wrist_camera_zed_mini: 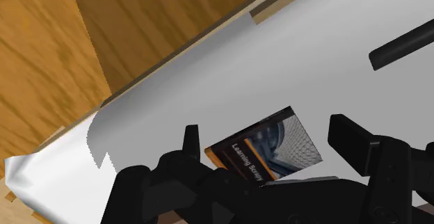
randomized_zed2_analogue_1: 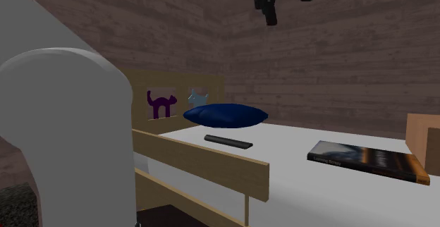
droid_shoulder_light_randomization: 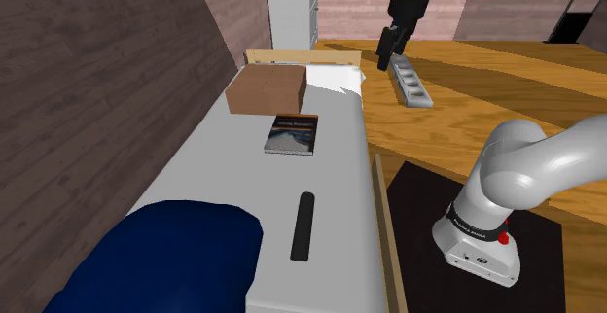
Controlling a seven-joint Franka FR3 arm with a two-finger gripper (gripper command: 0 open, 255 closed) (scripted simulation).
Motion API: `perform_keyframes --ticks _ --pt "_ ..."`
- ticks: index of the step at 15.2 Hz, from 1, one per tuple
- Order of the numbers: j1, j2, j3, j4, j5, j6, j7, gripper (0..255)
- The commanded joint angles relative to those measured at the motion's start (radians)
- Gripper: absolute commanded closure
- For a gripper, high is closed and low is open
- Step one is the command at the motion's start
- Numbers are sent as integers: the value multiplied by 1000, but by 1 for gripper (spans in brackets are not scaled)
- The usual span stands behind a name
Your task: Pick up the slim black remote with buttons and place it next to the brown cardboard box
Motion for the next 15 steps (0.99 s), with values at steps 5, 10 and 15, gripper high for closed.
perform_keyframes --ticks 5,10,15 --pt "-12 -71 96 -120 56 42 176 0" --pt "-17 -118 233 -230 147 100 400 0" --pt "-21 -106 390 -294 248 173 629 0"
